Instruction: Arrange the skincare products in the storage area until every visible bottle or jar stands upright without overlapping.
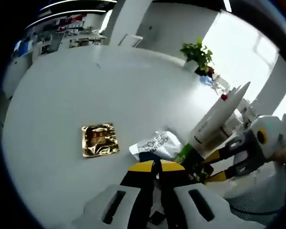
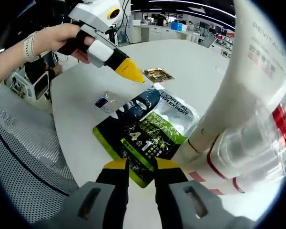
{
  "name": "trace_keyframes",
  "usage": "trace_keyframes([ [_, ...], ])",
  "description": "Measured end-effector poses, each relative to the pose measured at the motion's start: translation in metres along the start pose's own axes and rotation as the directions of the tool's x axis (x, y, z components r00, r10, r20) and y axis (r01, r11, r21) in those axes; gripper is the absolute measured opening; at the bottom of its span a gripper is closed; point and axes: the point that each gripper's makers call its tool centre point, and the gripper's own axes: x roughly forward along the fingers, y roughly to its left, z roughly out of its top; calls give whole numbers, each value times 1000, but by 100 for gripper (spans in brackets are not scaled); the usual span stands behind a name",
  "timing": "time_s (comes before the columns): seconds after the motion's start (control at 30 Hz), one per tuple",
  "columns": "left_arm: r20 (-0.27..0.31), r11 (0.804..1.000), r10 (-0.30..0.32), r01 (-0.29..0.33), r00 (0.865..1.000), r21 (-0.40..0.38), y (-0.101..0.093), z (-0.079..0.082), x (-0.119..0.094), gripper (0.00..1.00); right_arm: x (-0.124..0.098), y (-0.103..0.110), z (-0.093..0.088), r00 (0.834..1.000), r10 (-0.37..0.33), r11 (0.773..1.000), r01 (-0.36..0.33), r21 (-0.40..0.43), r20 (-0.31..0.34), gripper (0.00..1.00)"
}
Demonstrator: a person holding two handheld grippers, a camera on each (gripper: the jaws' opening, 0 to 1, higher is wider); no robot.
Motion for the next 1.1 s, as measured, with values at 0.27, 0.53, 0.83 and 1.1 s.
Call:
trace_keyframes([
  [0.27, -38, 996, 1, 3, 999, 87, -4, 1, 19, 8, 0, 0, 0, 1000, 1, 1000, -1, 7, -1, 22],
  [0.53, -64, 993, 21, -13, 998, 121, 4, -5, 27, 19, 0, 0, -1, 1000, 4, 1000, -4, 15, -1, 22],
  [0.83, -90, 994, 36, -26, 995, 110, 15, -13, 31, 19, 0, 0, -1, 1000, 5, 1000, -5, 22, -1, 22],
  [1.1, -92, 993, 36, -26, 995, 114, 15, -15, 33, 19, 0, 0, -1, 1000, 7, 1000, -7, 24, -3, 22],
])
